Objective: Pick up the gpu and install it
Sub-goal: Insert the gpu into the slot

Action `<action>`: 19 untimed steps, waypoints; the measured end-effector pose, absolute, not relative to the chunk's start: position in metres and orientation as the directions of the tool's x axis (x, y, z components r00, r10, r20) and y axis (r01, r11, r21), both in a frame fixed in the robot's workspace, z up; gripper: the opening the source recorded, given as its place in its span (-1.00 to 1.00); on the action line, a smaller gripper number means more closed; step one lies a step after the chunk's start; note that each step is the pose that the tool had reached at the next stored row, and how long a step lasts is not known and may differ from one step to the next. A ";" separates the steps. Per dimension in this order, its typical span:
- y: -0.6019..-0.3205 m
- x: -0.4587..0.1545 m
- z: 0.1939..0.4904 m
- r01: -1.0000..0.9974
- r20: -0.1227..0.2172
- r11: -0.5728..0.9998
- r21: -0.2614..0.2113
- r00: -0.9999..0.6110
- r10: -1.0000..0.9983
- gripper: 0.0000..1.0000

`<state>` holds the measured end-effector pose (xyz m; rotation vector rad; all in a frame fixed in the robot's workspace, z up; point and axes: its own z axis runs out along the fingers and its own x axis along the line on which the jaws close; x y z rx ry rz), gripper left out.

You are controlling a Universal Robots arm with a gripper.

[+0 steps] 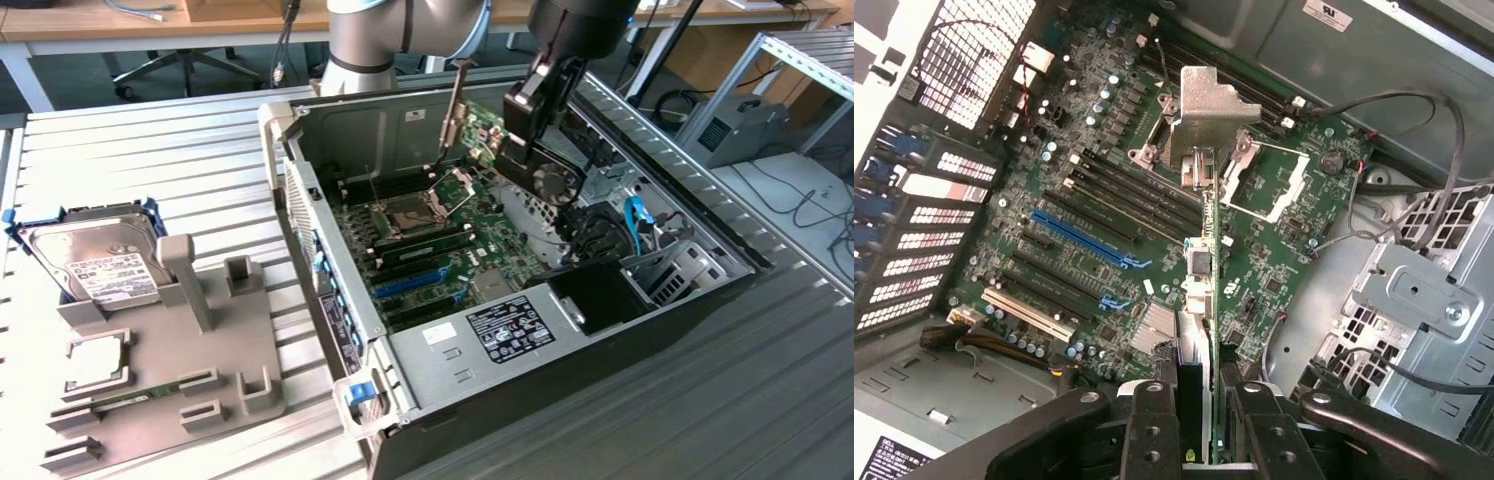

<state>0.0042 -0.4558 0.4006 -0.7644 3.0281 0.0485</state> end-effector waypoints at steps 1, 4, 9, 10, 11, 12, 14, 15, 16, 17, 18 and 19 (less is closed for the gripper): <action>-0.456 0.004 0.401 -0.478 -0.025 0.878 0.026 -0.878 -0.477 -0.47; -0.456 0.004 0.401 -0.490 -0.025 0.871 0.026 -0.872 -0.489 -0.47; -0.456 0.004 0.401 -0.506 -0.025 0.862 0.026 -0.862 -0.506 -0.47; -0.456 0.004 0.401 -0.509 -0.025 0.860 0.026 -0.861 -0.508 -0.47; -0.456 0.004 0.401 -0.512 -0.025 0.859 0.026 -0.859 -0.511 -0.47; -0.456 0.004 0.401 -0.514 -0.025 0.857 0.026 -0.858 -0.514 -0.47; -0.456 0.004 0.401 -0.520 -0.025 0.854 0.026 -0.854 -0.519 -0.47; -0.456 0.004 0.401 -0.524 -0.025 0.851 0.026 -0.852 -0.524 -0.47; -0.456 0.004 0.401 -0.529 -0.025 0.848 0.026 -0.849 -0.528 -0.47; -0.456 0.004 0.401 -0.533 -0.025 0.846 0.026 -0.846 -0.532 -0.47; -0.456 0.004 0.401 -0.536 -0.025 0.844 0.026 -0.844 -0.535 -0.47; -0.456 0.004 0.401 -0.539 -0.025 0.842 0.026 -0.842 -0.539 -0.47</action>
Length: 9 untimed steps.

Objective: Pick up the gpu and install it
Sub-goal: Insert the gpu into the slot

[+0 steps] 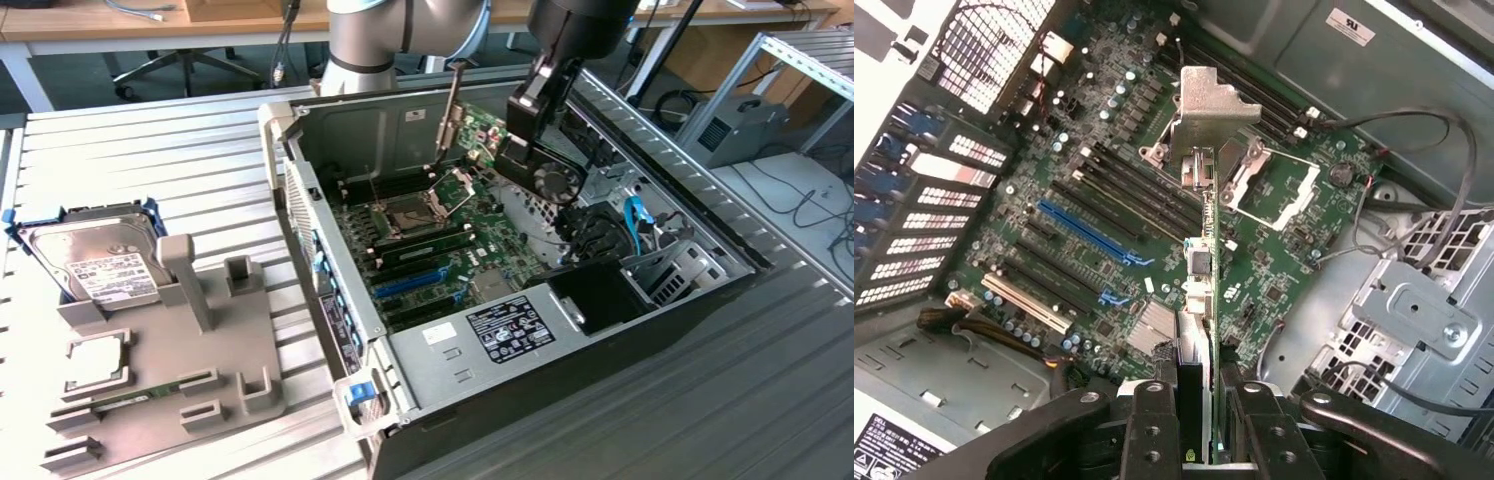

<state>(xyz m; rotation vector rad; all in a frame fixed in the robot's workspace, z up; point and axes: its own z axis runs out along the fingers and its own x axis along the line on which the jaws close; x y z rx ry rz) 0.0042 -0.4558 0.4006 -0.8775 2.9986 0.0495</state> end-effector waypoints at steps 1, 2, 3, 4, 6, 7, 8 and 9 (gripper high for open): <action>-0.456 0.004 0.401 -0.542 -0.025 0.840 0.026 -0.840 -0.541 -0.47; -0.456 0.004 0.401 -0.548 -0.025 0.836 0.026 -0.837 -0.547 -0.47; -0.456 0.004 0.401 -0.550 -0.025 0.835 0.026 -0.835 -0.550 -0.47; -0.456 0.004 0.401 -0.553 -0.025 0.833 0.026 -0.833 -0.552 -0.47; -0.456 0.004 0.401 -0.558 -0.025 0.830 0.026 -0.830 -0.557 -0.47; -0.456 0.004 0.401 -0.561 -0.025 0.828 0.026 -0.828 -0.560 -0.47; -0.456 0.004 0.401 -0.563 -0.025 0.826 0.026 -0.826 -0.563 -0.47; -0.456 0.004 0.401 -0.566 -0.025 0.824 0.026 -0.824 -0.566 -0.47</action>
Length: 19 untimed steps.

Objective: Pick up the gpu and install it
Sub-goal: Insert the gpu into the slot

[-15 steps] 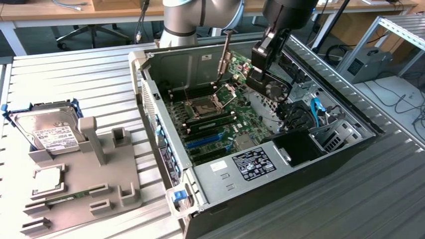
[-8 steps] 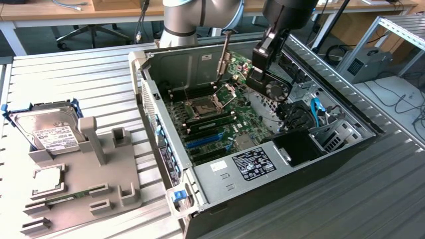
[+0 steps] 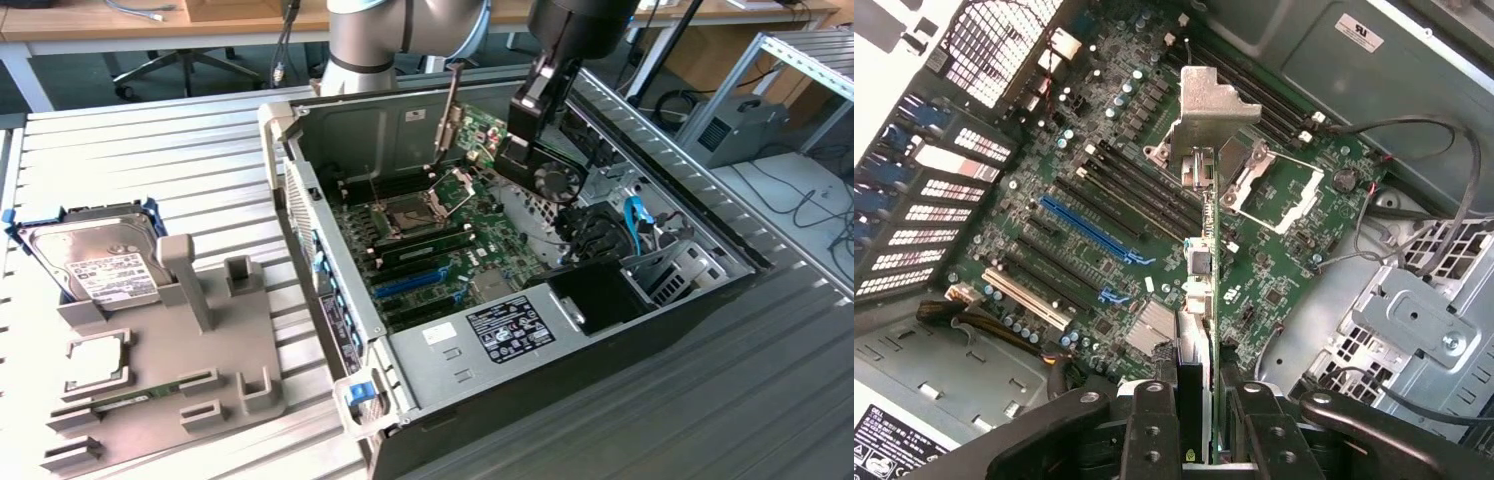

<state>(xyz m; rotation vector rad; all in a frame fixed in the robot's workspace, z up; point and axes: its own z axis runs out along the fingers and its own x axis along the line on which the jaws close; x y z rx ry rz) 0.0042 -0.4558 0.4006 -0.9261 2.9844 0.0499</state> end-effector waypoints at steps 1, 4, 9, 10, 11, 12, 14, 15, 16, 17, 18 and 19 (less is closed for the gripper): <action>-0.456 0.004 0.401 -0.569 -0.025 0.822 0.026 -0.822 -0.568 -0.47; -0.456 0.004 0.401 -0.578 -0.025 0.816 0.026 -0.816 -0.577 -0.47; -0.456 0.004 0.401 -0.589 -0.025 0.808 0.026 -0.808 -0.588 -0.47; -0.456 0.004 0.401 -0.591 -0.025 0.806 0.026 -0.806 -0.591 -0.47; -0.456 0.004 0.401 -0.594 -0.025 0.804 0.026 -0.804 -0.593 -0.47; -0.456 0.004 0.401 -0.597 -0.025 0.802 0.026 -0.803 -0.596 -0.47; -0.456 0.004 0.401 -0.603 -0.025 0.798 0.026 -0.798 -0.602 -0.47; -0.456 0.004 0.401 -0.606 -0.025 0.795 0.026 -0.796 -0.605 -0.47; -0.456 0.004 0.401 -0.608 -0.025 0.793 0.026 -0.794 -0.608 -0.47; -0.456 0.004 0.401 -0.611 -0.025 0.791 0.026 -0.792 -0.610 -0.47; -0.456 0.004 0.401 -0.613 -0.025 0.789 0.026 -0.790 -0.613 -0.47; -0.456 0.004 0.401 -0.616 -0.025 0.787 0.026 -0.788 -0.615 -0.47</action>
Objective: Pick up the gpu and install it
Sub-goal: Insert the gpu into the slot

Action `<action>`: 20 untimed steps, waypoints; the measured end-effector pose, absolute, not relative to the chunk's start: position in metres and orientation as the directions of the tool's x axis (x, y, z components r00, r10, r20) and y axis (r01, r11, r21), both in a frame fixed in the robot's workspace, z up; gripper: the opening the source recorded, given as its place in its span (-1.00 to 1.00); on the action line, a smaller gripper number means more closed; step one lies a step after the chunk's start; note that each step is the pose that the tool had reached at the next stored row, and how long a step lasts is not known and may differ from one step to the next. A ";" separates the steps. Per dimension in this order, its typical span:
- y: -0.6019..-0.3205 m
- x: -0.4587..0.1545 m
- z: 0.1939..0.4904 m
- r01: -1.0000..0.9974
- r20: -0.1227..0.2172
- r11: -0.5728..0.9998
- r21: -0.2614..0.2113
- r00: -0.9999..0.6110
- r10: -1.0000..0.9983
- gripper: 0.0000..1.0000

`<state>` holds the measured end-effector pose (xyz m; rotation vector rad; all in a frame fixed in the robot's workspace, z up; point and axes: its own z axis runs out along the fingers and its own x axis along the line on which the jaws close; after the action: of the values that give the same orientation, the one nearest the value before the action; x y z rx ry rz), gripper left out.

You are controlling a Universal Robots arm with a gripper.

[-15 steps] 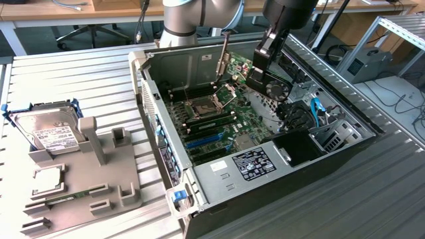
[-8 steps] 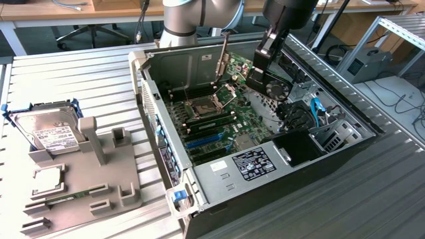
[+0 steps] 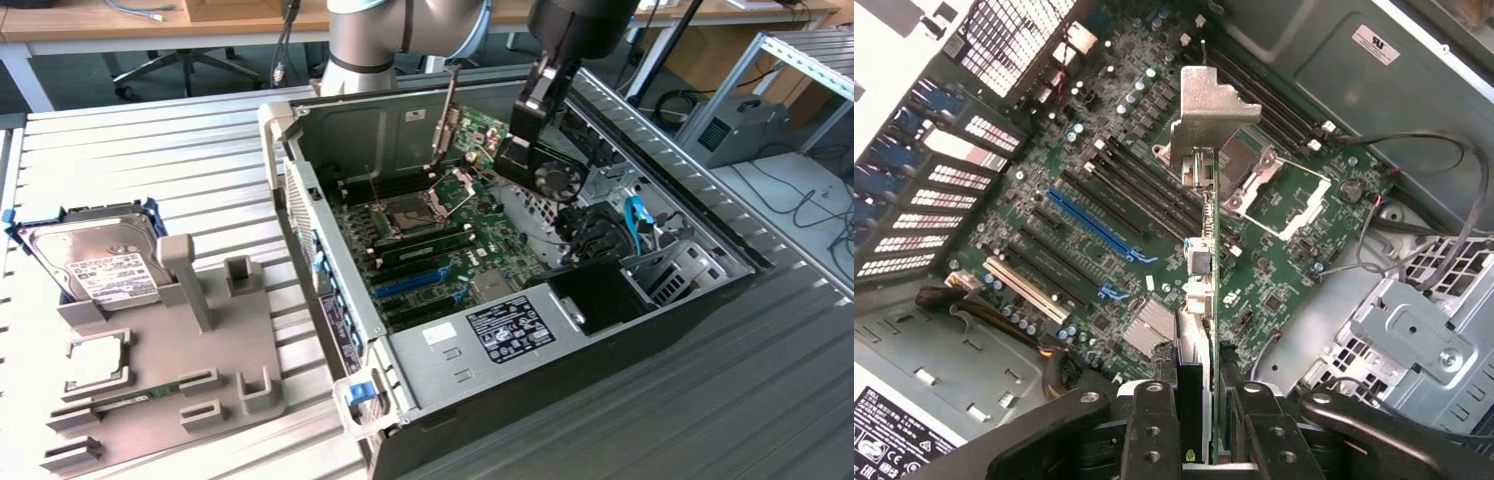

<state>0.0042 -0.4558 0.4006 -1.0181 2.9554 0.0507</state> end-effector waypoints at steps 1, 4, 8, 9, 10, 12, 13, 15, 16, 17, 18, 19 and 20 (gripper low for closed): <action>-0.456 0.004 0.401 -0.619 -0.025 0.785 0.026 -0.785 -0.619 -0.47; -0.456 0.004 0.401 -0.627 -0.025 0.779 0.026 -0.779 -0.626 -0.47; -0.456 0.004 0.401 -0.636 -0.025 0.771 0.026 -0.771 -0.636 -0.47; -0.456 0.004 0.401 -0.641 -0.025 0.767 0.026 -0.768 -0.640 -0.47; -0.456 0.004 0.401 -0.644 -0.025 0.765 0.026 -0.765 -0.644 -0.47; -0.456 0.004 0.401 -0.649 -0.025 0.760 0.026 -0.761 -0.649 -0.47; -0.456 0.004 0.401 -0.652 -0.025 0.758 0.026 -0.758 -0.651 -0.47; -0.456 0.004 0.401 -0.657 -0.025 0.753 0.026 -0.754 -0.657 -0.47; -0.456 0.004 0.401 -0.660 -0.025 0.750 0.026 -0.751 -0.660 -0.47; -0.456 0.004 0.401 -0.663 -0.025 0.748 0.026 -0.749 -0.662 -0.47; -0.456 0.004 0.401 -0.666 -0.025 0.746 0.026 -0.746 -0.665 -0.47; -0.456 0.004 0.401 -0.668 -0.025 0.743 0.026 -0.744 -0.668 -0.47; -0.456 0.004 0.401 -0.671 -0.025 0.741 0.026 -0.742 -0.670 -0.47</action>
<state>0.0042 -0.4558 0.4006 -1.1234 2.9182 0.0515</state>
